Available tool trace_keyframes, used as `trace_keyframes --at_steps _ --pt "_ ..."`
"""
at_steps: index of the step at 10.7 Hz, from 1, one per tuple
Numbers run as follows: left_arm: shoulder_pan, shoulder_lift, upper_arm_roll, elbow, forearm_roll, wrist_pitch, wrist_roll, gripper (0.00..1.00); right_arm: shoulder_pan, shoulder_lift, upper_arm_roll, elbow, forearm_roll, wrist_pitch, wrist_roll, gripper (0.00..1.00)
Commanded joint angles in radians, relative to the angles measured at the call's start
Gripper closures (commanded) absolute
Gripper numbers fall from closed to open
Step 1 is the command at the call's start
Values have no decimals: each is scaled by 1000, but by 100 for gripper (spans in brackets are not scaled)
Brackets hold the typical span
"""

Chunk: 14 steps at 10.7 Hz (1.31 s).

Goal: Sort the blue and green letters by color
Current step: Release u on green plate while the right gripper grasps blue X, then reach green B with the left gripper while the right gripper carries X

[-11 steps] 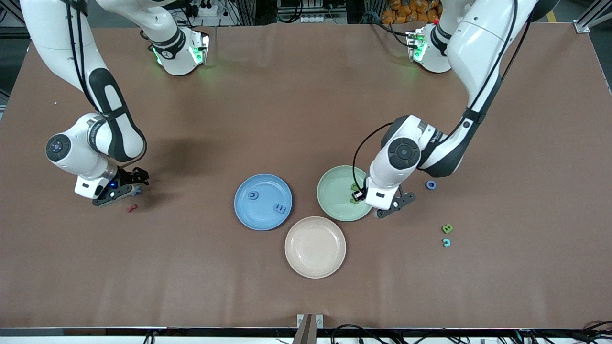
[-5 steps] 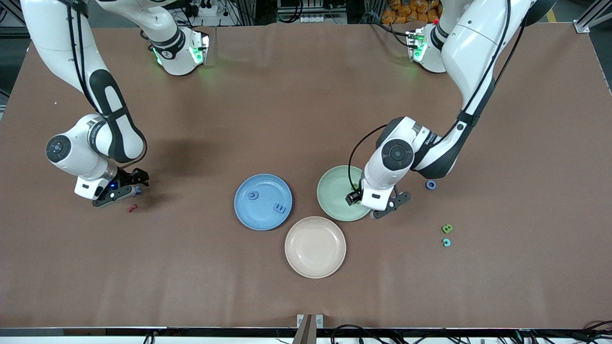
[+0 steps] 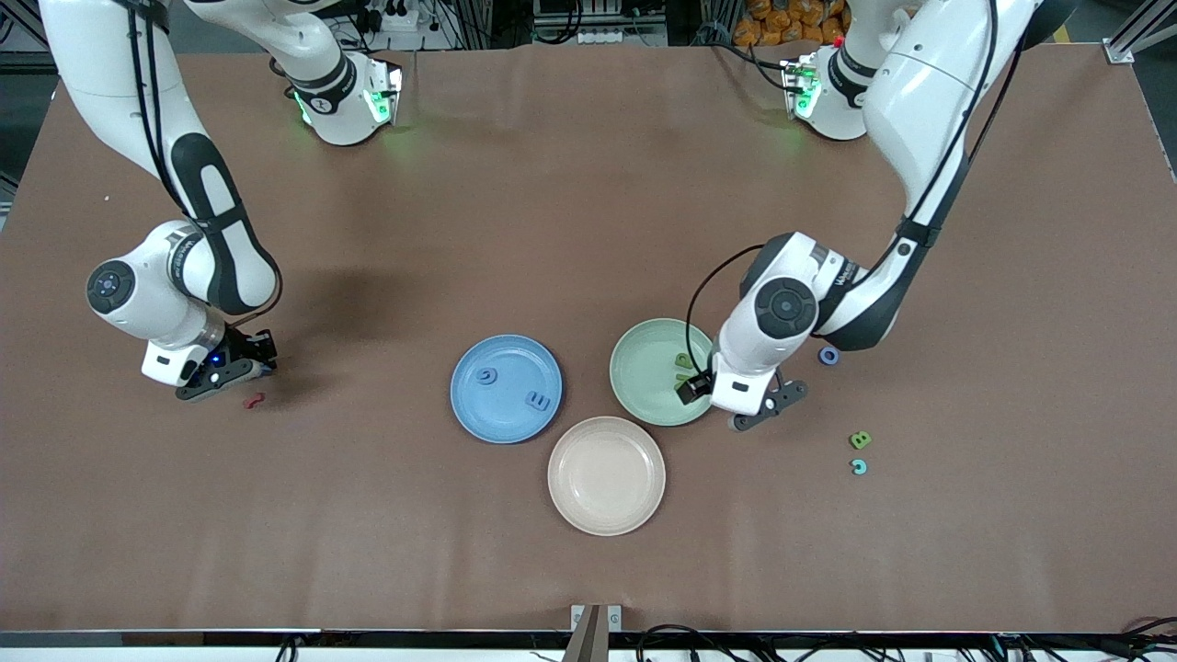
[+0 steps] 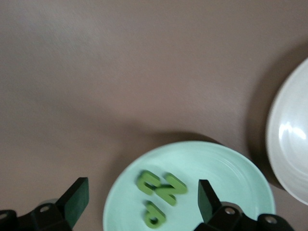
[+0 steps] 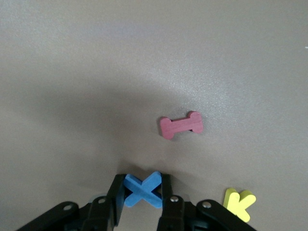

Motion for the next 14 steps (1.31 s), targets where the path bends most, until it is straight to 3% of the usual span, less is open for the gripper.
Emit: trace_keyframes --at_steps 1,5,8,11,14 --pt "73 -27 -6 2 19 -64 156 0 -2 11 8 18 19 -8 3 100" --pt "186 -27 -17 1 46 -78 392 0 41 -6 43 65 116 -130 101 100" --pt "258 -8 -17 1 84 -78 547 0 122 -26 43 124 119 -233 300 100" --pt "318 11 -18 1 140 -66 634 0 285 -33 43 167 119 -244 624 100" --pt "363 37 -17 -16 140 12 745 0 458 -12 43 280 119 -250 1013 100"
